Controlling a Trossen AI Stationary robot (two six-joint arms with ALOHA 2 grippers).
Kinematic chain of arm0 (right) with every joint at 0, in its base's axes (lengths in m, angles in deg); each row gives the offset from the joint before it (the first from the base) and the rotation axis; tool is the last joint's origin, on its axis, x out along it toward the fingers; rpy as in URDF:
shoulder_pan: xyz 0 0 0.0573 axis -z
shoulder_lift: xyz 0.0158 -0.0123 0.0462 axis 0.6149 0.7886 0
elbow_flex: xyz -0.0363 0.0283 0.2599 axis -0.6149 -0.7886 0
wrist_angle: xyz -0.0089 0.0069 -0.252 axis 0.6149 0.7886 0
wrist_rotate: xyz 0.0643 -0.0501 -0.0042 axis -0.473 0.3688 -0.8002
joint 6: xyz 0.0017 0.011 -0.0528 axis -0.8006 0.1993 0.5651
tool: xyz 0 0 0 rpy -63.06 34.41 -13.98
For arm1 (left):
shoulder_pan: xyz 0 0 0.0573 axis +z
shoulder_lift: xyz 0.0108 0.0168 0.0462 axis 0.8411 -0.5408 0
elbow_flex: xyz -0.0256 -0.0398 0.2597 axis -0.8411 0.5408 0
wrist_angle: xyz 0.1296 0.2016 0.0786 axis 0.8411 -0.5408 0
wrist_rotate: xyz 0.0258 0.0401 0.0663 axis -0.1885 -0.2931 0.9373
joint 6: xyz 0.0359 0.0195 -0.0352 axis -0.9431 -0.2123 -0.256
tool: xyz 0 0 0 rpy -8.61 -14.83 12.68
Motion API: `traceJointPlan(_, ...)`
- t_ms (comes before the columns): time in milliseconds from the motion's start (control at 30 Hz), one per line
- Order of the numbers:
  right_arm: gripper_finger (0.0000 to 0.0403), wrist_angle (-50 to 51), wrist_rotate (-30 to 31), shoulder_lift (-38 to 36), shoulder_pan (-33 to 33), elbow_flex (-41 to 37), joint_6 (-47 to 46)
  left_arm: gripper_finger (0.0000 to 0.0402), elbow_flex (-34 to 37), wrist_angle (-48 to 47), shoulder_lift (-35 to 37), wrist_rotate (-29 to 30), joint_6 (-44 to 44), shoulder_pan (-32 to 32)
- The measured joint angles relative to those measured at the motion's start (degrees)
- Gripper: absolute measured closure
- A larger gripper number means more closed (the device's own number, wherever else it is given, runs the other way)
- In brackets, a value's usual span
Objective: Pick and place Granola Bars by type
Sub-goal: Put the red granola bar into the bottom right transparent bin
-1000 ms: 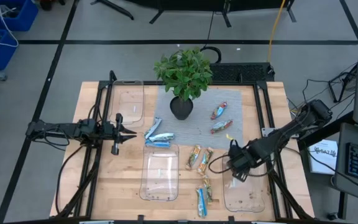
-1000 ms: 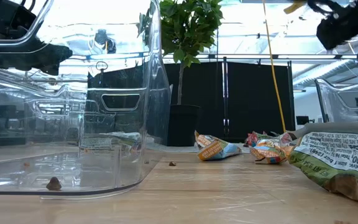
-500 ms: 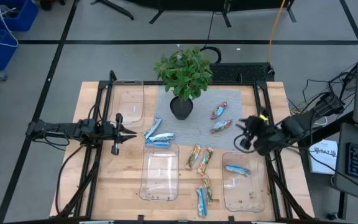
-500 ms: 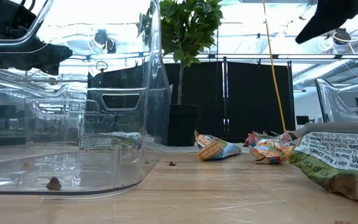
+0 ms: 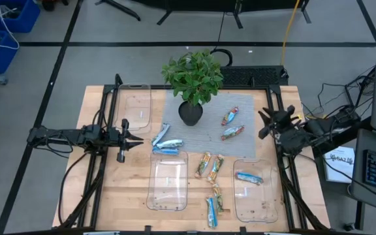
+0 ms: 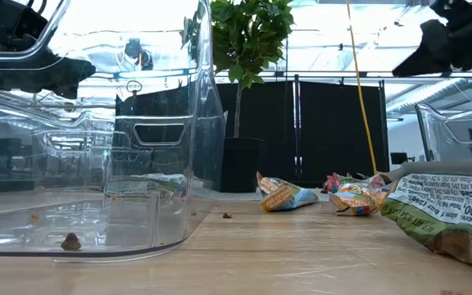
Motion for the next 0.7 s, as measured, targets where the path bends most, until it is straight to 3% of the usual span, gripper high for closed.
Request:
traceJointPlan(133, 0.0309, -19.4, -3.3, -4.5, 3.0, -6.5, 15.1, 0.0344, 0.0, 0.0, 0.0, 0.0, 0.0, 0.0)
traceJointPlan(267, 0.0309, -42.7, -18.4, -5.9, 8.3, -13.6, 29.8, 0.0344, 0.0, 0.0, 0.0, 0.0, 0.0, 0.0)
traceJointPlan(367, 0.0310, -54.6, -28.0, -5.1, 13.6, -19.4, 35.0, 0.0344, 0.0, 0.0, 0.0, 0.0, 0.0, 0.0)
traceJointPlan(700, 0.0310, -59.5, -47.6, -2.1, 29.5, -23.2, 31.0, 0.0344, 0.0, 0.0, 0.0, 0.0, 0.0, 0.0)
